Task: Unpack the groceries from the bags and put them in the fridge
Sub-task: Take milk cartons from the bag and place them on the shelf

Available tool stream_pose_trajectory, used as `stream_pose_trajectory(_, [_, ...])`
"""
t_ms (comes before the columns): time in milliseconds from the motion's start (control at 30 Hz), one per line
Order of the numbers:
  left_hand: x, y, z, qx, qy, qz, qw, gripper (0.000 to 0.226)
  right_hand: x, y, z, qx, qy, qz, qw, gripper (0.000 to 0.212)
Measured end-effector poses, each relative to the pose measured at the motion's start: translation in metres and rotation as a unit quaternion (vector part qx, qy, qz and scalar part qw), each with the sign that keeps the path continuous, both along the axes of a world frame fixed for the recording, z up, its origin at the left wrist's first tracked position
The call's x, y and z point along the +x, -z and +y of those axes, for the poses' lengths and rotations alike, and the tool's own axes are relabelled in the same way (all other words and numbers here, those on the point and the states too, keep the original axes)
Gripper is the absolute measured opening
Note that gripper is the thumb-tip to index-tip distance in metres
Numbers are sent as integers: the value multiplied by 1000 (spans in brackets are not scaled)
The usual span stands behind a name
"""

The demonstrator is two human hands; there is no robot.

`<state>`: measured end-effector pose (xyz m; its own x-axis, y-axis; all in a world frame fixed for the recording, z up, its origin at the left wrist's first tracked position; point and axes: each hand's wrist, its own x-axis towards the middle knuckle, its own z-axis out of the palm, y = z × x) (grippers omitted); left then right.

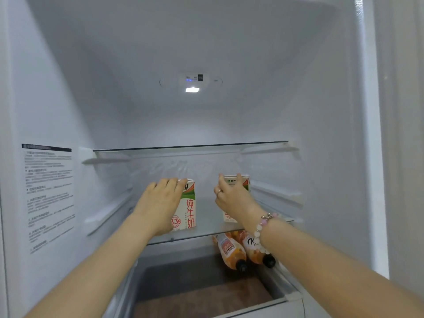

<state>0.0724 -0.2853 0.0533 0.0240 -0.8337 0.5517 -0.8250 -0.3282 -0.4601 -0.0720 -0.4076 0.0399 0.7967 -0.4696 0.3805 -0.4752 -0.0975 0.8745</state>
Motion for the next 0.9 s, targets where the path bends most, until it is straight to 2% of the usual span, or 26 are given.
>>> stream_pose_trajectory(133, [-4,-1,-2,-6,-8,-39,999,90,-7,-1,-8,-10,-27,41,999,48])
stream_pose_trajectory(500, [2,6,-8,-35,19,10,999,72,9,-6,-72,-70,-39,104,991,36])
stream_pose_trajectory(600, [4,6,-8,-38,33,17,999,80,13,-11,-94,-91,9,102,991,29])
stream_pose_trajectory(667, [6,5,-11,-34,35,20,999,83,19,-12,-106,-93,7,101,990,26])
stream_pose_trajectory(733, [5,2,-13,-44,33,24,998,81,31,-12,-124,-117,-39,139,983,31])
stream_pose_trajectory(800, [0,1,-18,-66,29,12,997,78,39,-10,-139,-86,-35,173,981,35])
stream_pose_trajectory(900, [-4,-2,-26,-65,-9,7,998,82,44,-6,-156,-77,-63,139,985,32])
